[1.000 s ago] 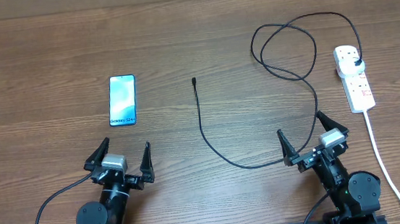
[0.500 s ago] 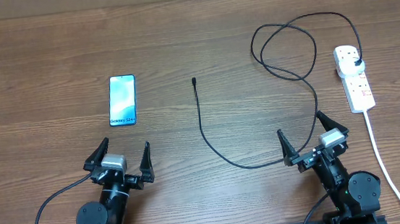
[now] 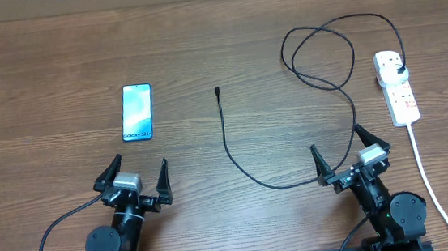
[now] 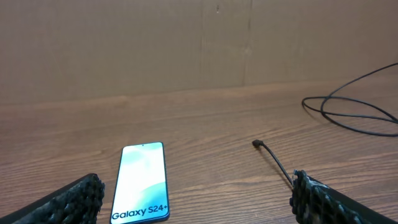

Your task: Plug charger to phone and switch on socket

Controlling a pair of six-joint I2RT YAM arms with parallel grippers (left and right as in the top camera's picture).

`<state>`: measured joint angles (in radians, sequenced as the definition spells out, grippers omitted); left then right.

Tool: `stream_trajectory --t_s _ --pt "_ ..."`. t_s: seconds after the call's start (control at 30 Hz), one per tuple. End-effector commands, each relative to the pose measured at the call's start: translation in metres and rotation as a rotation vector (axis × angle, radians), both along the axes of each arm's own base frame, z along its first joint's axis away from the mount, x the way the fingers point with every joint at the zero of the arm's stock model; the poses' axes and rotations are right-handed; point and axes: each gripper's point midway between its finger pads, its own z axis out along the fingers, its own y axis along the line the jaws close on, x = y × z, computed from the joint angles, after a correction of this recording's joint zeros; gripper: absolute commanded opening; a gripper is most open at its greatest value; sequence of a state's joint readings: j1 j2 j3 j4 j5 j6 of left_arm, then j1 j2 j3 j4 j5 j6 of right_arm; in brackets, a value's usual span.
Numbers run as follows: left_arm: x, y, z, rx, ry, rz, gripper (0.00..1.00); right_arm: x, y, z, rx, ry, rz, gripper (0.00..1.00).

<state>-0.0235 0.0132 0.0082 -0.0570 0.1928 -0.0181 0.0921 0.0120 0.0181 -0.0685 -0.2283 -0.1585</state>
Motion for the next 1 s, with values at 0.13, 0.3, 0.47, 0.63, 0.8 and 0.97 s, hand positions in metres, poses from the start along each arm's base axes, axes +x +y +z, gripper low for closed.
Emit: stream_trajectory --t_s 0.13,0.3,0.47,0.63,0.8,0.97 --pt "-0.001 0.001 0.005 0.014 -0.017 -0.001 1.0 0.001 -0.002 -0.002 -0.003 -0.006 -0.009 1.0" --pt "-0.003 -0.002 0.021 0.013 -0.038 -0.018 1.0 0.001 -0.002 -0.002 -0.003 -0.006 -0.009 1.0" --pt "-0.002 -0.004 0.036 0.014 -0.01 -0.028 1.0 0.001 -0.002 -0.002 -0.003 -0.006 -0.009 1.0" --pt "0.006 -0.005 0.054 0.016 0.029 -0.036 1.0 0.001 -0.002 -0.002 -0.003 -0.006 -0.009 1.0" --pt "0.02 -0.01 0.07 0.015 0.091 -0.067 1.0 0.001 -0.002 -0.002 -0.003 -0.006 -0.009 1.0" --pt "0.038 -0.014 0.084 0.02 0.184 -0.087 1.0 0.001 -0.002 -0.002 -0.003 -0.006 -0.009 1.0"
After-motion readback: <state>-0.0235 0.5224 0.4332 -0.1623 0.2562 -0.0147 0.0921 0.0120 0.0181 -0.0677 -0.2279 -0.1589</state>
